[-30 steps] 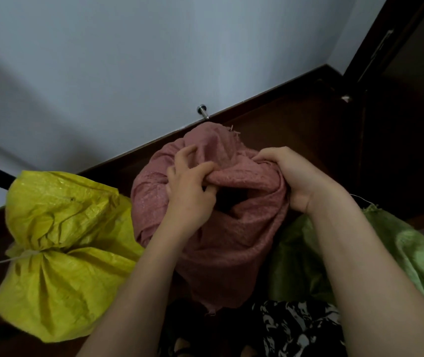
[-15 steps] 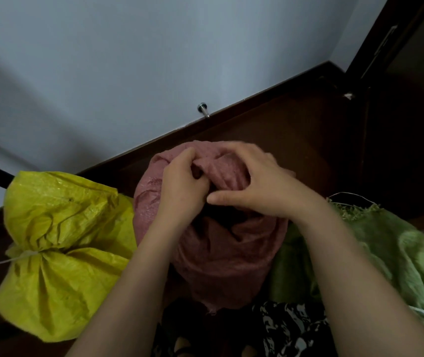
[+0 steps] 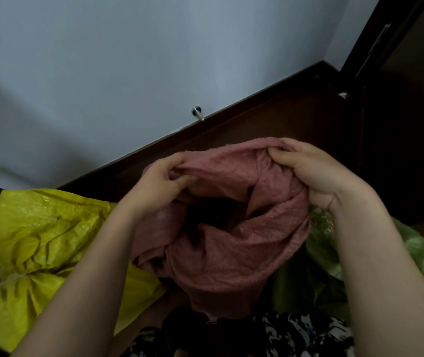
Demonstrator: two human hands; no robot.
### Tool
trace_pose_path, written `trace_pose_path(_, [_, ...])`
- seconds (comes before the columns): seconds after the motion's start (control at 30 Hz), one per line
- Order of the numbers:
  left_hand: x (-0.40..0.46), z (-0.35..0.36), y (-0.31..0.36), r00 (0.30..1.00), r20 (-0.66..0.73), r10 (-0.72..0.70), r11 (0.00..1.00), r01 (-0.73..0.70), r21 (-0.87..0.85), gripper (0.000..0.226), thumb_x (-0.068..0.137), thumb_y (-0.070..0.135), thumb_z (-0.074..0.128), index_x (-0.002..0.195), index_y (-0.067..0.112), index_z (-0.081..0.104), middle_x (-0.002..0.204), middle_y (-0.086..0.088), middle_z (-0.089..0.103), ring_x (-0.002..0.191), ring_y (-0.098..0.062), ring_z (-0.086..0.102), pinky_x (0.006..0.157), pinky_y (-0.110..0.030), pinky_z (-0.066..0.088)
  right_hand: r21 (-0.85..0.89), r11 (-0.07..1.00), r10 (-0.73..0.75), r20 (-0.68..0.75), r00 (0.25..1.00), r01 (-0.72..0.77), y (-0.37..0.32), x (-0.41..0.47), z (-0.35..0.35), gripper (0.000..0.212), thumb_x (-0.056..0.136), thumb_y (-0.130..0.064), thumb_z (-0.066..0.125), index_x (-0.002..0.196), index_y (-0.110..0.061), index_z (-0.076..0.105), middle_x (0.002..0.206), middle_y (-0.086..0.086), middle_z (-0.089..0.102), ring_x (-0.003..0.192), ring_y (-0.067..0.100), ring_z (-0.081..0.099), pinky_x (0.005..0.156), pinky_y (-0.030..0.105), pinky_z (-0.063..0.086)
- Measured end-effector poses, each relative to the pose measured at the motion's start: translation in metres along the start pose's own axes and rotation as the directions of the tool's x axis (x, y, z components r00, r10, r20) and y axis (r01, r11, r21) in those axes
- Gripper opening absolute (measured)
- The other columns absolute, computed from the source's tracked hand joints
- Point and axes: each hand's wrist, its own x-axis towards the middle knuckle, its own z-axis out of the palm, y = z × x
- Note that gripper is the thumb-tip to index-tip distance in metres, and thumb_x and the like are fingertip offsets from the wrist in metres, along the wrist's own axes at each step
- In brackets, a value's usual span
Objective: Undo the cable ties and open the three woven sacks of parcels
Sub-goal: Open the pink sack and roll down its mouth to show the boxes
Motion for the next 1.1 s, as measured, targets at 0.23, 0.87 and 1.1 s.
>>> trace_pose_path(0.23, [0.011,0.005,0.017,0.981,-0.176,-0.083,0.97,0.039,-0.24,0.019,0.097,0.012,0.051,0.095,0.031,0.054,0.098,-0.005,0.067,0.074,-0.006,0.06,0.065,-0.021,0.049,-0.487,0.862,-0.158,-0.524,0.837,-0.142,0.013,0.027,0.004,0.019,0.086,-0.016,0.043,0.1,-0.02,0.055,0.113,0.005,0.055,0.1,0.024,0.053,0.087,0.034,0.042])
trace_pose_path(0.87, [0.019,0.005,0.035,0.991,0.127,-0.053,0.999,0.053,0.002,0.09,0.047,0.043,0.086,0.128,0.038,0.047,0.121,0.012,0.056,0.101,-0.002,0.06,0.079,-0.019,0.051,-0.85,0.496,-0.503,-0.116,0.856,0.176,0.021,0.037,0.002,0.031,0.099,-0.031,0.046,0.072,-0.017,0.055,0.073,-0.001,0.055,0.079,0.024,0.055,0.07,0.037,0.043])
trace_pose_path(1.1, [0.027,0.012,0.007,0.994,-0.092,-0.066,0.997,0.069,0.029,0.016,0.084,0.018,0.07,0.089,0.029,0.061,0.087,-0.001,0.068,0.077,-0.014,0.064,0.07,-0.03,0.051,-0.463,0.883,-0.32,-0.46,0.828,0.084,0.023,0.042,-0.016,0.034,0.094,-0.035,0.049,0.069,-0.013,0.056,0.071,0.0,0.057,0.07,0.014,0.056,0.071,0.032,0.045])
